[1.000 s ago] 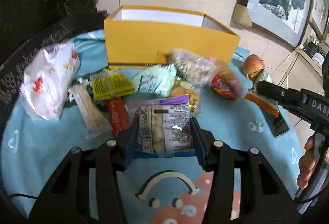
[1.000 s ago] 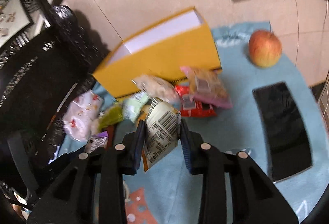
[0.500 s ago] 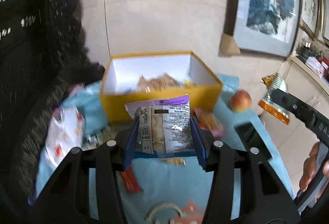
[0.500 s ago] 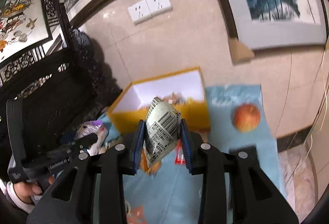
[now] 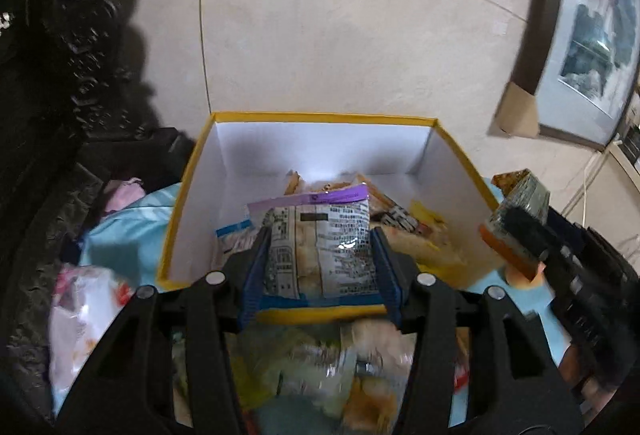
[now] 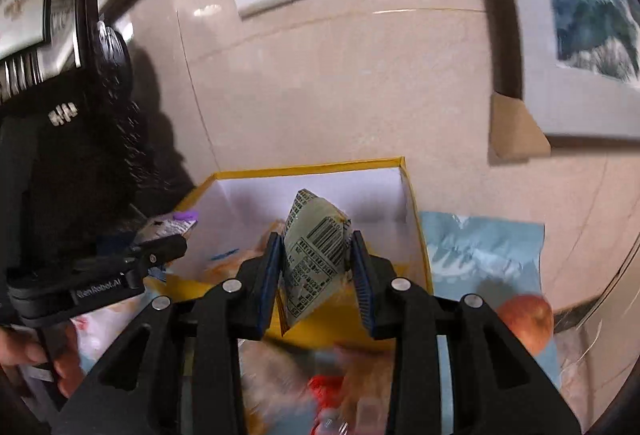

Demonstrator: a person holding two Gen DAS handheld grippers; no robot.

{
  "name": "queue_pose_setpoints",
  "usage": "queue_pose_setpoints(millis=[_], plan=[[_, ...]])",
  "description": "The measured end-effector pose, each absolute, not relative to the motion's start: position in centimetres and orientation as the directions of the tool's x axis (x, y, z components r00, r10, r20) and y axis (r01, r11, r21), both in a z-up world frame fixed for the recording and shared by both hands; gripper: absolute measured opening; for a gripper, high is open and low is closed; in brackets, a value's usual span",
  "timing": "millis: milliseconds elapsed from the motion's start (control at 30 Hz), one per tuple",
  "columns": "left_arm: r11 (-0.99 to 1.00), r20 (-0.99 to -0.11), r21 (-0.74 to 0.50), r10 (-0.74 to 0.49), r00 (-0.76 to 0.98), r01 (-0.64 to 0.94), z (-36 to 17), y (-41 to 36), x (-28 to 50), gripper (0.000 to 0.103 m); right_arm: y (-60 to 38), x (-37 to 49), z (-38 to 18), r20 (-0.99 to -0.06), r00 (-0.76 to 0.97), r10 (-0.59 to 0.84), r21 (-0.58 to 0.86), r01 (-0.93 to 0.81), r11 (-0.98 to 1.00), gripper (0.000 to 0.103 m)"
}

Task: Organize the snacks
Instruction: 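Carry both packets over the yellow box and open both tools to drop them, then move both open tools back over the snack pile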

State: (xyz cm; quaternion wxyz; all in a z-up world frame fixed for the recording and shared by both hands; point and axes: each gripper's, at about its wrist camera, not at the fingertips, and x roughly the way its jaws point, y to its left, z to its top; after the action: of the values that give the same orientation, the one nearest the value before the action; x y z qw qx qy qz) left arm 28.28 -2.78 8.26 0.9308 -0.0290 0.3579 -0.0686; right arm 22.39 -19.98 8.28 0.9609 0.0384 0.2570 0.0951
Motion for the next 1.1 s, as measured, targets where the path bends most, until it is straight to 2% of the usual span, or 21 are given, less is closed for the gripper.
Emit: queue_pose_setpoints(millis=[33,67,100,167,267,333,367,400,600,733,967,1100], plan=[[0.989,-0.669,-0.122,-0.147,0.728,0.087,7.6,-2.8,29.1,0.076,-19.3,22.9,7.7,-0.48,0.859,0.178,0.072,-0.164,0.984,0.039],[0.988,-0.676,-0.139,-0.14,0.724,0.061,7.1,-2.7,29.8,0.092,-18.7,23.1,7.2,-0.475,0.869,0.141,0.018,-0.151,0.988,0.046],[0.986,-0.673,-0.16,-0.136,0.727,0.036,6.7,-2.5,30.1,0.092,-18.3,23.1,6.9,-0.469,0.877,0.1,-0.029,-0.129,0.991,0.062],[0.982,-0.667,-0.185,-0.152,0.729,0.035,6.3,-2.5,30.3,0.092,-18.4,22.5,6.6,-0.438,0.896,0.072,-0.04,-0.1,0.994,0.069],[0.986,-0.686,-0.158,-0.146,0.713,0.051,6.1,-2.6,29.4,0.092,-20.2,21.6,7.0,-0.447,0.889,0.097,0.05,-0.084,0.995,0.073],[0.987,-0.69,-0.149,-0.144,0.709,0.055,6.4,-2.3,28.3,0.092,-21.6,20.7,7.4,-0.451,0.886,0.109,0.112,-0.066,0.992,0.084],[0.987,-0.686,-0.152,-0.144,0.713,0.053,6.7,-2.1,27.8,0.093,-22.2,20.2,7.5,-0.451,0.886,0.11,0.136,-0.053,0.989,0.095],[0.986,-0.677,-0.158,-0.142,0.722,0.046,7.2,-1.7,27.0,0.094,-22.7,19.5,7.7,-0.446,0.889,0.104,0.156,-0.037,0.987,0.101],[0.986,-0.65,-0.164,-0.128,0.749,0.027,9.4,0.8,22.0,0.098,-24.8,14.7,7.9,-0.462,0.873,0.155,0.295,-0.013,0.955,0.102],[0.988,-0.667,-0.151,-0.116,0.736,0.019,9.1,1.5,19.1,0.099,-25.0,11.6,6.6,-0.496,0.846,0.197,0.377,0.005,0.926,0.102],[0.993,-0.708,-0.115,-0.093,0.7,0.016,5.4,2.8,14.0,0.099,-25.2,7.9,3.1,-0.519,0.813,0.265,0.5,0.037,0.865,0.102],[0.993,-0.758,-0.111,-0.059,0.65,-0.04,2.0,4.3,12.9,0.099,-25.0,8.1,2.1,-0.543,0.793,0.275,0.509,0.052,0.859,0.102]])
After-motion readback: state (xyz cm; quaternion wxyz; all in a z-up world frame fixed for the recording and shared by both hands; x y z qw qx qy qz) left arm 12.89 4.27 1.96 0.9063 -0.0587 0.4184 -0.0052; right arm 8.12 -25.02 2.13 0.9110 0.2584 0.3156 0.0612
